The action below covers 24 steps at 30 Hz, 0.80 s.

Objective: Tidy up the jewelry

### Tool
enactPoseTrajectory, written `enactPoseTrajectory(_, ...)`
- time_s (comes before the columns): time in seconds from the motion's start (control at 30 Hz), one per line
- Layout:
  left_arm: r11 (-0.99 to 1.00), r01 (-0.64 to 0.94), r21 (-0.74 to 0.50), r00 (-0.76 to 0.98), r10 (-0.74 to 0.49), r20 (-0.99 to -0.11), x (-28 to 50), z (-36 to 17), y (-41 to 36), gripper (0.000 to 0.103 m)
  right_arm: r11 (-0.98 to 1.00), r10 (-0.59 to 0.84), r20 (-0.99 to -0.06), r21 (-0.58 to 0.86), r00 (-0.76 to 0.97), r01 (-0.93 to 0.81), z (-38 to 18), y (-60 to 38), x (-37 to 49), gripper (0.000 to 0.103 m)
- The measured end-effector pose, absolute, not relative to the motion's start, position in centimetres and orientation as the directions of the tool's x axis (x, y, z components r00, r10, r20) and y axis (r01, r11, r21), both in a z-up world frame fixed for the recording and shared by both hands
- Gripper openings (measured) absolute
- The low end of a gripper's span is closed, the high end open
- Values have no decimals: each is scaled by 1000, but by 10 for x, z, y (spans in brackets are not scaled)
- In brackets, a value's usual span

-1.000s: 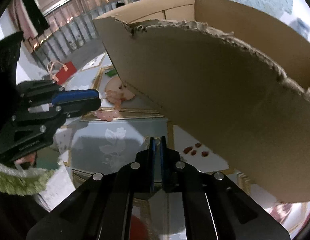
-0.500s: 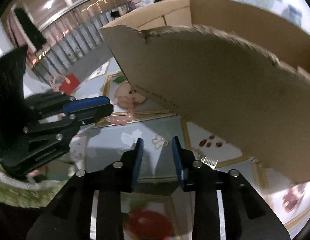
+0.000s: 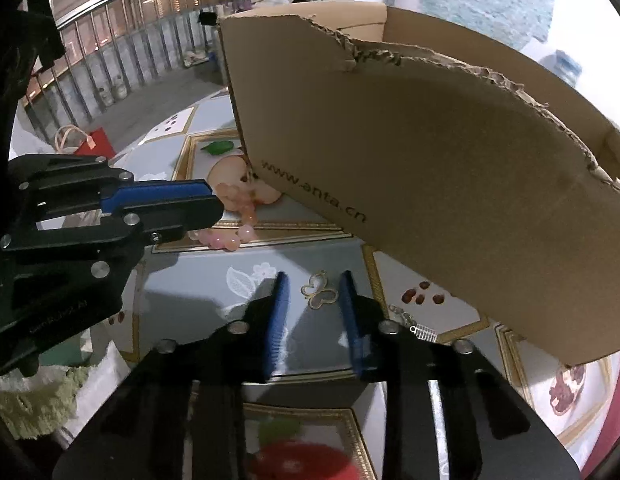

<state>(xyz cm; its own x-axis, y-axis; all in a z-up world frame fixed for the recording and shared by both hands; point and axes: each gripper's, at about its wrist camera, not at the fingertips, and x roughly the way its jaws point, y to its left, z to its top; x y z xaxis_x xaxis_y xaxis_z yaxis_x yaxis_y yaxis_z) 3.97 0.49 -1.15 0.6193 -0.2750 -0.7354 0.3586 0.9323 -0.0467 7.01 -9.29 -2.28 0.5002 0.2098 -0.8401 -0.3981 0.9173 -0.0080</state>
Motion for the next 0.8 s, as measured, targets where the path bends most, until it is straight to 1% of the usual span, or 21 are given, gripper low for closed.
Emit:
enactPoseTrajectory(0.13,932,360,-42,623,-273,-733,41,-11,5,10,919,212,-843,0,495,-395,-25,-89,71,13)
enactPoseTrajectory(0.3,935,353,-42,630,-271,-728,38,-8,7,10,922,247,-844,53,476,-384,-24,-96,74,13)
enactPoseTrajectory(0.33,935,352,-42,631,-270,-727,37,-8,8,10,922,249,-844,56,476,-383,-24,-97,76,3)
enactPoseTrajectory(0.37,935,351,-40,632,-268,-727,36,-7,8,10,922,249,-845,58,473,-382,-24,-98,76,0)
enactPoseTrajectory(0.53,936,351,-28,640,-262,-723,33,-4,7,10,920,290,-846,117,447,-375,-24,-105,79,0)
enactPoseTrajectory(0.57,936,350,-27,641,-261,-722,32,-3,7,10,918,304,-844,136,441,-373,-23,-106,79,1)
enactPoseTrajectory(0.63,937,349,-25,644,-259,-720,31,-2,6,10,916,317,-840,150,441,-372,-20,-108,77,6)
enactPoseTrajectory(0.67,937,348,-24,645,-258,-719,30,-2,6,10,914,319,-837,148,445,-376,-18,-108,75,11)
enactPoseTrajectory(0.7,937,348,-24,645,-258,-719,31,-2,6,10,912,321,-835,146,447,-382,-17,-107,73,22)
enactPoseTrajectory(0.73,937,348,-24,645,-258,-719,31,-2,7,10,911,320,-833,139,452,-389,-16,-105,72,29)
enactPoseTrajectory(0.8,938,347,-24,645,-257,-719,30,-2,6,10,910,300,-836,106,460,-402,-17,-98,70,30)
